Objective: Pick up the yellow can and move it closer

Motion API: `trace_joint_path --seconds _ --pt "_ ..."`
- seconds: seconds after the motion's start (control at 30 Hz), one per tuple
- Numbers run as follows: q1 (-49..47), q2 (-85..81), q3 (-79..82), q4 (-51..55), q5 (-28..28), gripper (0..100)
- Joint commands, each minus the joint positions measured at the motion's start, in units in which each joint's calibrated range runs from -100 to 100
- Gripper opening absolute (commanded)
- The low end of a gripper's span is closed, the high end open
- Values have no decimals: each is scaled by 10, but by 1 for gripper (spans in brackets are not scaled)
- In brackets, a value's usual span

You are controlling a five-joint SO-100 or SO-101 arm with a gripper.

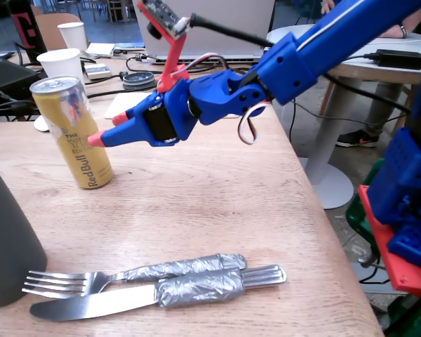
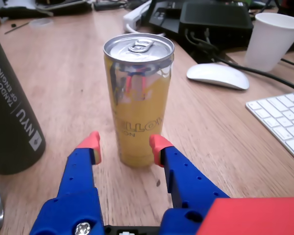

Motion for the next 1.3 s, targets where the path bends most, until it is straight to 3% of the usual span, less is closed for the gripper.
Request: trace_joint_path --seconds 0.0,0.1,0.17,0.37,0.47,0.73,0.93,1.27 --pt "-1 -6 -31 -8 1 35" --pt "2 -4 -31 -10 -5 51" --pt "10 -4 -32 -10 0 55" --pt "120 98 -170 -10 1 55" --pt "102 156 -256 -10 1 55" --pt "-10 202 -299 -10 1 55" --pt "9 316 -457 -3 1 54" --pt "65 319 -463 -8 1 54"
